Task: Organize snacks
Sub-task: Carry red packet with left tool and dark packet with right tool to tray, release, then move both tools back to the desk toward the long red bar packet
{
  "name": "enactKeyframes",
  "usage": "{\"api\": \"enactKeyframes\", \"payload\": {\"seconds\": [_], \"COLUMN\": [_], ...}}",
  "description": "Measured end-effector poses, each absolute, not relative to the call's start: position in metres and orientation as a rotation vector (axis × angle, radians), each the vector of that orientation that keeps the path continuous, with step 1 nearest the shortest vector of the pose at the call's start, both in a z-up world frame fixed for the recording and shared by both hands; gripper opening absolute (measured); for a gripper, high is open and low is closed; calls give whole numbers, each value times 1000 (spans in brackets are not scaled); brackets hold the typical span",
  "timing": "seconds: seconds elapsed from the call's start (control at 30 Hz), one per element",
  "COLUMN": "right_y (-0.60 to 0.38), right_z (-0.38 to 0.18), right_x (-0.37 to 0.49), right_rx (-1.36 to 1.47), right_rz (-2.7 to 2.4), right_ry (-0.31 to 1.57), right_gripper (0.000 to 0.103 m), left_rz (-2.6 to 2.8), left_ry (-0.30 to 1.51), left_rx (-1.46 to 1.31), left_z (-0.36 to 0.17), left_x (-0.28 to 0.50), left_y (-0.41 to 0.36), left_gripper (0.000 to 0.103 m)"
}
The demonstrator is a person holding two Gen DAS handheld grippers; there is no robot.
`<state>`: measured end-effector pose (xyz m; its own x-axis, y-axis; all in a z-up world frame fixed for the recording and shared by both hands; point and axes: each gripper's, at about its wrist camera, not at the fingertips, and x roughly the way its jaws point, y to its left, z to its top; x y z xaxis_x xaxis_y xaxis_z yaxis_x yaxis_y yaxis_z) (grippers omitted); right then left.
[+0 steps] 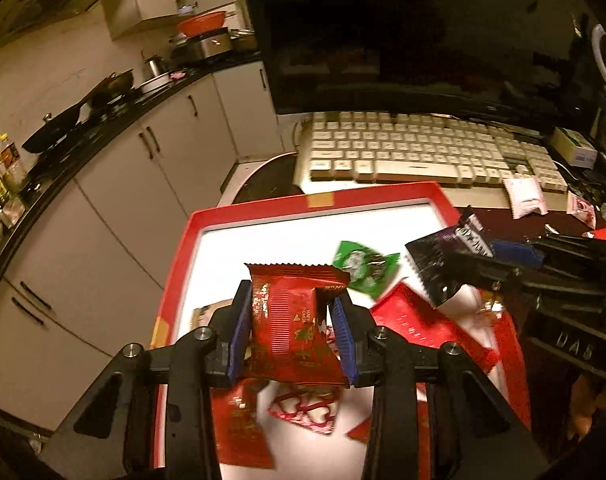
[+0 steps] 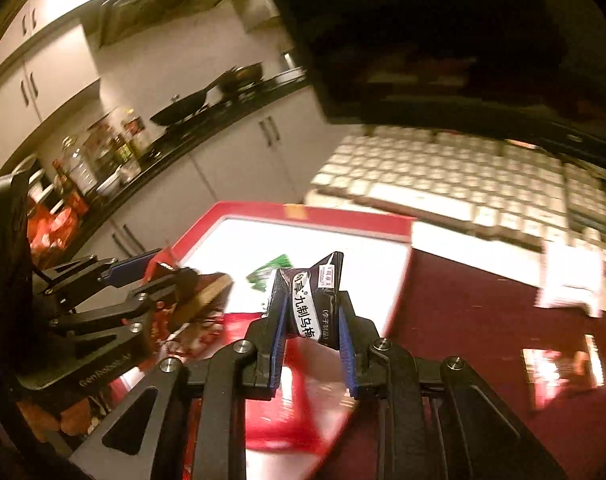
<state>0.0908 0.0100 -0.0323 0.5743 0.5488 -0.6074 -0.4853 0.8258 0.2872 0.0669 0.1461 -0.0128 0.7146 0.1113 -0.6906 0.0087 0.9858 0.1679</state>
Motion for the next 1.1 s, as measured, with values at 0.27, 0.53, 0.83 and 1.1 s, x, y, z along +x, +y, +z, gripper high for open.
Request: {"api": "enactKeyframes", "payload": {"seconds": [0.27, 0.53, 0.83, 1.1], "right_y": [44, 7, -148, -253], "right_z": [-30, -9, -15, -52], "right_x": [88, 76, 36, -8], "right_rx": [89, 137, 293, 363], "right_rz": [649, 591, 300, 42], "right_ry": [751, 660, 618, 709], "right_gripper": [27, 37, 49, 52], "left_rz": [78, 130, -14, -156], "left_ry": [769, 734, 716, 739], "left_rx": [155, 178, 241, 320], "left_z": [-13, -2, 1, -7], "left_x": [63, 53, 40, 30], "left_y": [159, 154, 93, 17], "left_gripper": [36, 67, 67, 67]}}
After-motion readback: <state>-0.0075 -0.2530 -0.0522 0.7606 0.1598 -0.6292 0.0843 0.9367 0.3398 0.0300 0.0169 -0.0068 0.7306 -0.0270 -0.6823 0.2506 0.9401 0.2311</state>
